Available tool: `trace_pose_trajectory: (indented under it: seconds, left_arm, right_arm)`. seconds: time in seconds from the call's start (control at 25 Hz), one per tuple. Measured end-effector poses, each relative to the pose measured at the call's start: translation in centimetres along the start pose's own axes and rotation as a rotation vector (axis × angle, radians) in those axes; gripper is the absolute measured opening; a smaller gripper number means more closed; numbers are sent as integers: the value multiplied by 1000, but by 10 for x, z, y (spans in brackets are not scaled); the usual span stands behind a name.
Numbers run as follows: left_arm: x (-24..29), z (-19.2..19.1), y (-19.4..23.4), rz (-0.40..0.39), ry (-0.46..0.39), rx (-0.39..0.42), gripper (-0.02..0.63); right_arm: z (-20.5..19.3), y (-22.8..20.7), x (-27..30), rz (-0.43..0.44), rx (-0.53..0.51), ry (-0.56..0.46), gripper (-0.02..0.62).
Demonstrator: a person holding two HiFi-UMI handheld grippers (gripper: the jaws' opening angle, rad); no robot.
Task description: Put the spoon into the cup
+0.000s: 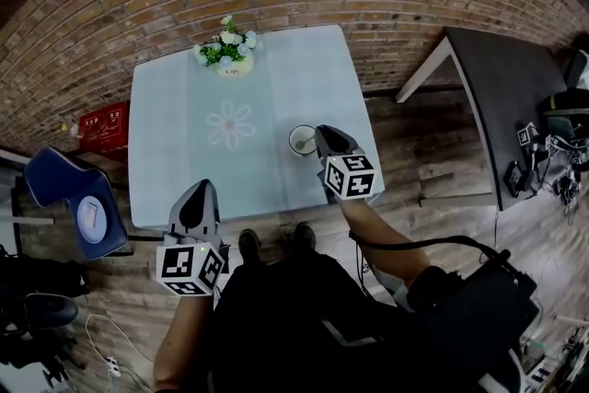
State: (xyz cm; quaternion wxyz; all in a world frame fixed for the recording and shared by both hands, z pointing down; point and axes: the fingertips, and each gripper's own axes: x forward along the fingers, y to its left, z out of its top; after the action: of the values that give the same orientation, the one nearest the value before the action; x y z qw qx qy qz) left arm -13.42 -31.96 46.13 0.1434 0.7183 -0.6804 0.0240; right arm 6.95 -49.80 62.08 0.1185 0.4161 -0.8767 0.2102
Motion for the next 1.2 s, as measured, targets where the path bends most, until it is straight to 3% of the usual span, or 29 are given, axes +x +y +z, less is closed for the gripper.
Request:
trace_pose_trajectory:
  seconds: [0.52, 0.64, 0.8, 1.0, 1.2]
  left_arm:
    - [4, -5, 1, 12, 42, 31, 9]
    - [5, -3, -2, -8, 51, 58, 9]
    - [8, 5, 5, -24, 22, 69, 9]
    - [14, 9, -1, -91, 34, 94, 9]
    - [21, 20, -1, -149, -10, 115, 11]
  right_arm:
    - [-9, -9, 7, -44, -27, 15, 57]
    - [-11, -12, 7, -68, -37, 25, 68]
    - [-7, -13, 3, -96, -33, 12, 154]
    - [14, -14, -9, -129, -46, -30, 164]
    - [44, 0, -29, -131, -54, -87, 164]
